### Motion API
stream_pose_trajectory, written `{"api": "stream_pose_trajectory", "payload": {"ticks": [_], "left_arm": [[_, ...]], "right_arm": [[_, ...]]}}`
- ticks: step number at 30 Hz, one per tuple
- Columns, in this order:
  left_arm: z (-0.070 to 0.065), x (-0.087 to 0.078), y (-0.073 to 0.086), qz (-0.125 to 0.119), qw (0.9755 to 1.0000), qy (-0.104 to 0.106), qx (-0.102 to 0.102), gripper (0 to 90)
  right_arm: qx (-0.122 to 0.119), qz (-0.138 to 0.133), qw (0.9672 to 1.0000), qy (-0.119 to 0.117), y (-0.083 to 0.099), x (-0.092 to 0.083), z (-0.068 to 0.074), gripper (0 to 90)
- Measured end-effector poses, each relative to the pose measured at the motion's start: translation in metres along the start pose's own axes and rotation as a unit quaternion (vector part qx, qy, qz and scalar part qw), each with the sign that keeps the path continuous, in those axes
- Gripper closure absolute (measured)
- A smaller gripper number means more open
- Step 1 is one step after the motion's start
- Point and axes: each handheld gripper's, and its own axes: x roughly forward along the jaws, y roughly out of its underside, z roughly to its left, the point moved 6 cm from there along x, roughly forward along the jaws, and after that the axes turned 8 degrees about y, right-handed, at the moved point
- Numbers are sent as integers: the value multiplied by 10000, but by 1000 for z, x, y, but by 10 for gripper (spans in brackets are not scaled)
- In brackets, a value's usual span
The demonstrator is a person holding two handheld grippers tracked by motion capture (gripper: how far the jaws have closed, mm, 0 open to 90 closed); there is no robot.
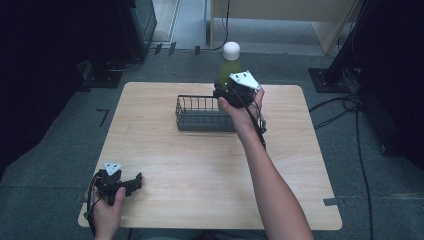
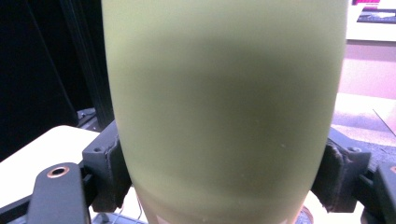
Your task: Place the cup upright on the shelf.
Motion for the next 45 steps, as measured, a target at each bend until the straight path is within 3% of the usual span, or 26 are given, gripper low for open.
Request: {"api": "stream_pose_trajectory", "payload": {"ticks": [10,19,32,41,45], "left_arm": [[0,0,0,-1,10000,-1,-3,0],[0,0,0,1,10000,0,1,0],[0,0,0,0,10000,0,1,0],[0,0,0,1,10000,-1,2,0],[0,0,0,1,10000,-1,2,0]], "right_arm": [[84,300,9995,91,30,21,-2,203],[118,508,9986,70,47,29,-7,202],[104,565,9983,-117,48,28,-8,189],[114,664,9973,-287,45,20,-10,101],[-36,727,9967,-361,45,16,-10,17]]}}
